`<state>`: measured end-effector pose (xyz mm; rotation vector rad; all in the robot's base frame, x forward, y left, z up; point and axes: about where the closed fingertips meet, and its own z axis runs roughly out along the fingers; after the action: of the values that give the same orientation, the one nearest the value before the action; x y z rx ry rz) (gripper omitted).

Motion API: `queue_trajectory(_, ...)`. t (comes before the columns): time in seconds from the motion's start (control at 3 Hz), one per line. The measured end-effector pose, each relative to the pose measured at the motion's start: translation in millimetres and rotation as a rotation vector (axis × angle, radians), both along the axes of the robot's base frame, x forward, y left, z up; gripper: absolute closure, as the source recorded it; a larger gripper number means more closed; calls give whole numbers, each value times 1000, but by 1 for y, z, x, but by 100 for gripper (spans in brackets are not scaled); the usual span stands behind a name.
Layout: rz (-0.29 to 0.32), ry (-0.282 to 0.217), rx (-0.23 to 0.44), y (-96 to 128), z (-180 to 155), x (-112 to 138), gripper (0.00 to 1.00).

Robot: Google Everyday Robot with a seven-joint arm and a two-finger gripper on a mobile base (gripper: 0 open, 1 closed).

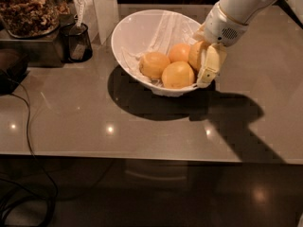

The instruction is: Pick orange from white bowl

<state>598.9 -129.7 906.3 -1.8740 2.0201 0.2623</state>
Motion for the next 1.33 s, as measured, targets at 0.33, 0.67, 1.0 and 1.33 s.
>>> queue_trajectory(0.33,0,0,0,0,0,0,12)
queue_trajectory(0.67,0,0,0,0,0,0,22)
queue_trajectory(1.0,0,0,0,0,0,0,22)
queue_trajectory(1.33,0,0,0,0,0,0,39)
